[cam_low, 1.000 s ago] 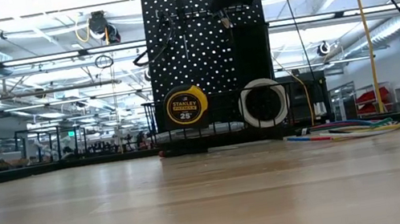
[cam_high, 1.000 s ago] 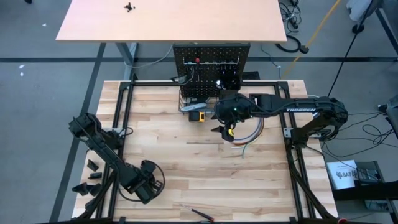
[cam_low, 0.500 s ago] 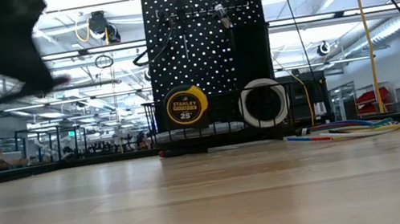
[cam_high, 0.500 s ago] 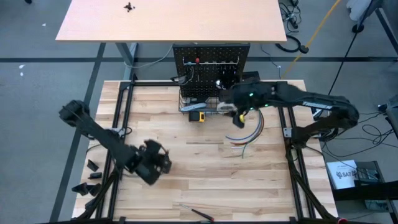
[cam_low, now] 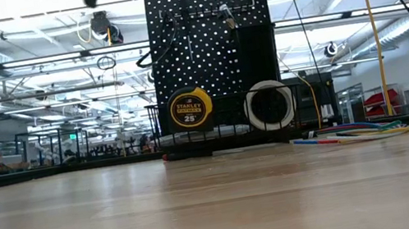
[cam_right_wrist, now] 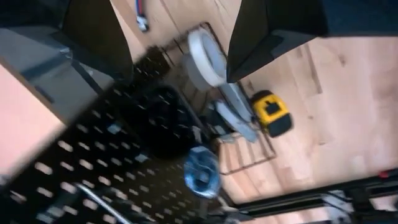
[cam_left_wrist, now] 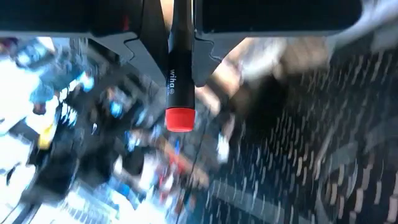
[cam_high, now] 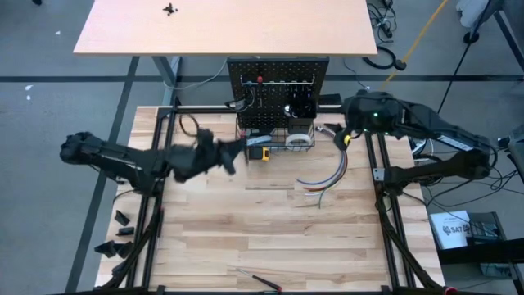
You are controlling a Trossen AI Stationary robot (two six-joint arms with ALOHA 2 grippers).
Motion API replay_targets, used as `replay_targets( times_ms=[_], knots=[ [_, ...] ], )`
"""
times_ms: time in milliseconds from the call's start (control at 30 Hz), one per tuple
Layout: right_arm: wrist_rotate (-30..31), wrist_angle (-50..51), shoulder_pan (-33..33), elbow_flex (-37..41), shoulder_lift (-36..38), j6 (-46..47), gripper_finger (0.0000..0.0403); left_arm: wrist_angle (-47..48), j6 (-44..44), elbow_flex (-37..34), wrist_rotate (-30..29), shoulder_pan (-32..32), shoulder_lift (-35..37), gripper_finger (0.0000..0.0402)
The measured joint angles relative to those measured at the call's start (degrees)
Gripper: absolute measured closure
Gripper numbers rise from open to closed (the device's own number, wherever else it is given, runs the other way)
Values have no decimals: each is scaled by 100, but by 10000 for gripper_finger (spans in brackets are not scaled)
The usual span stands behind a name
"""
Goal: Hang tools onto peg board
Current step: Hang the screwdriver on the pegboard
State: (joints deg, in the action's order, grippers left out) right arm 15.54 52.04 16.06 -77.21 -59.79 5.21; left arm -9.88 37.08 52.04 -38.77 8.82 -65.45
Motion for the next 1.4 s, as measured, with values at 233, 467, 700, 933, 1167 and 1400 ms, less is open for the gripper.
replay_targets(
  times_ms=[233,467,700,933,1167,1400],
  knots=[
    [141,395,168,-2,244,104,149,-608,-1973,1517,590,-889,-1014,368],
    [115,405,314,-2,229,-222,149,830,-2999,3554,307,-1411,-2200,368],
    [111,441,316,-4,227,-888,149,865,-2829,4041,-137,-1772,-3025,368],
    [91,469,377,-4,229,-1192,149,827,-2647,4045,-779,-1804,-3220,368],
    [86,303,543,-4,211,-1355,149,253,-3302,4048,-1406,-1650,-3210,368],
    [64,207,737,-4,210,-1534,149,219,-3309,4052,-1442,-1657,-3210,368]
  ],
)
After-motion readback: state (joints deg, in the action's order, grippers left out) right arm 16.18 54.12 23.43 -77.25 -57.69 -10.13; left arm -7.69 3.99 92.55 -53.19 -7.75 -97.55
